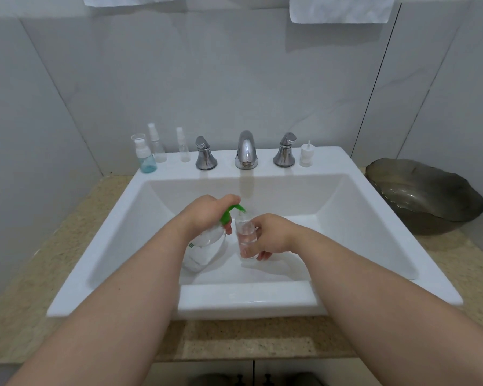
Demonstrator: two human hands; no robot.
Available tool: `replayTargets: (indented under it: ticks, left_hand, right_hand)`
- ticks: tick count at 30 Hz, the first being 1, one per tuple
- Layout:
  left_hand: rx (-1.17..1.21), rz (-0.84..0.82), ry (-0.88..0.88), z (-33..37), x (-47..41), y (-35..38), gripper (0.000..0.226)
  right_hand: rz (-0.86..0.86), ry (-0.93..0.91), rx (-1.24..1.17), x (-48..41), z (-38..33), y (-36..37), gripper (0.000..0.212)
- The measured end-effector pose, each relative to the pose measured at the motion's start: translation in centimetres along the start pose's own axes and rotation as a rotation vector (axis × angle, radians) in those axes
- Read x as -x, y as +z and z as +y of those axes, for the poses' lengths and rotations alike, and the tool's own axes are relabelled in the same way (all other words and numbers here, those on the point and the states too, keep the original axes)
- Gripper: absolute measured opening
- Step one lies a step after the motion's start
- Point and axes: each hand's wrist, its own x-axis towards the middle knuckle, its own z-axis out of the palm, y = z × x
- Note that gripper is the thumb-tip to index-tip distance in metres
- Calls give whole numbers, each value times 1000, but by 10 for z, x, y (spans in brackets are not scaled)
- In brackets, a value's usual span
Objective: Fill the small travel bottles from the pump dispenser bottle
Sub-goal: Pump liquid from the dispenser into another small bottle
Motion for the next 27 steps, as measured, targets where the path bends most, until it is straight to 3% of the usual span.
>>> replayTargets:
  ticks: [14,22,27]
  left_hand:
    - [15,-16,9,-2,-3,0,59]
    - [-10,32,18,-8,-7,2,92]
    - [9,26,14,-8,-6,1,85]
  right_hand:
    - [-26,-3,10,2,-2,0,40]
    - [-6,-2,-1,4,-4,-1,47]
    - [-4,2,1,2,-3,-1,55]
